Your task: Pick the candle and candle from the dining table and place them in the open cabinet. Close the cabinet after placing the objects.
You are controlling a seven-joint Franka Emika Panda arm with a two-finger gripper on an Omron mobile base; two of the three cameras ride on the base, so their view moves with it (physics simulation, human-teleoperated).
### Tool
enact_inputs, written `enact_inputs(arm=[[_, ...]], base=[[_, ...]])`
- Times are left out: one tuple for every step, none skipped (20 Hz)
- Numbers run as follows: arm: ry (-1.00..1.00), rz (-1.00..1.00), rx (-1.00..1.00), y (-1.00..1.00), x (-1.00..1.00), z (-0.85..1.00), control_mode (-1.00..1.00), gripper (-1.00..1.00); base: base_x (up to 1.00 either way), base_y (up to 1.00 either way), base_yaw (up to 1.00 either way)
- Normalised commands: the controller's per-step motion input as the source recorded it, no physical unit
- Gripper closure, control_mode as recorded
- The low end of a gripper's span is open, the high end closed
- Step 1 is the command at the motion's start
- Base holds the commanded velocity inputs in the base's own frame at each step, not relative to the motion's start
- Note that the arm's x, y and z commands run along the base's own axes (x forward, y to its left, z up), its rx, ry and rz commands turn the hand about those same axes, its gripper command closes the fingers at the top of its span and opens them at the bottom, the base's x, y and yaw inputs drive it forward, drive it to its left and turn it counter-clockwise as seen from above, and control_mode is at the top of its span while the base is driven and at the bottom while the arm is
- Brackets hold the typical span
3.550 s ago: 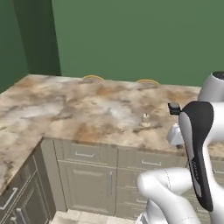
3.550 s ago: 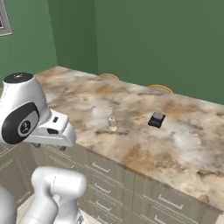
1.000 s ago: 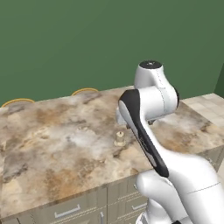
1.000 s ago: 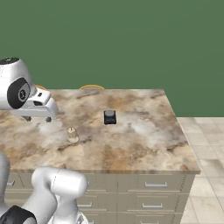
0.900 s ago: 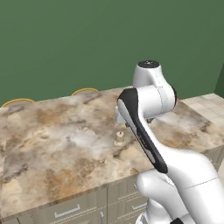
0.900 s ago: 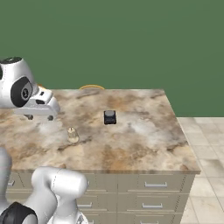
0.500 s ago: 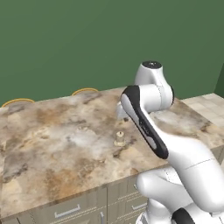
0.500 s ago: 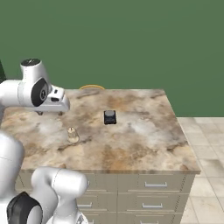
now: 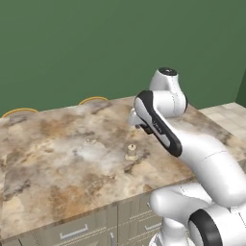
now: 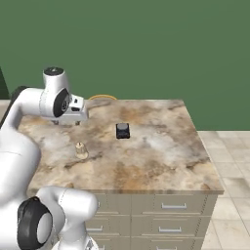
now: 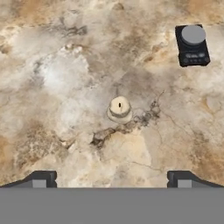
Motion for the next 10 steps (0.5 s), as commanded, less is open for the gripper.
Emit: enact_inputs(arm=[[0.0, 0.0, 0.0, 0.0, 0.54, -0.31, -1.0, -1.0], [0.0, -0.01, 0.0, 0.0, 0.56, -0.37, -1.0, -1.0], [0.0, -0.02, 0.0, 0.0, 0.53, -0.46, -1.0, -1.0], [0.0, -0.04, 0.0, 0.09, 0.42, -0.58, -1.0, -1.0], [0.0, -0.04, 0.0, 0.07, 0.37, -0.62, -1.0, -1.0], [0.0, -0.04, 0.0, 0.06, 0.33, -0.65, -1.0, -1.0], [0.0, -0.05, 0.0, 0.04, 0.28, -0.69, -1.0, -1.0], [0.0, -0.05, 0.0, 0.0, 0.18, -0.64, -1.0, -1.0], [0.0, -0.06, 0.0, 0.02, 0.13, -0.61, -1.0, -1.0], [0.0, -0.06, 0.0, 0.01, 0.05, -0.61, -1.0, -1.0]], base=[[0.0, 0.0, 0.0], [0.0, 0.0, 0.0], [0.0, 0.0, 0.0], [0.0, 0.0, 0.0], [0.0, 0.0, 0.0], [0.0, 0.0, 0.0], [0.0, 0.0, 0.0], [0.0, 0.0, 0.0], [0.0, 0.0, 0.0], [0.0, 0.0, 0.0]])
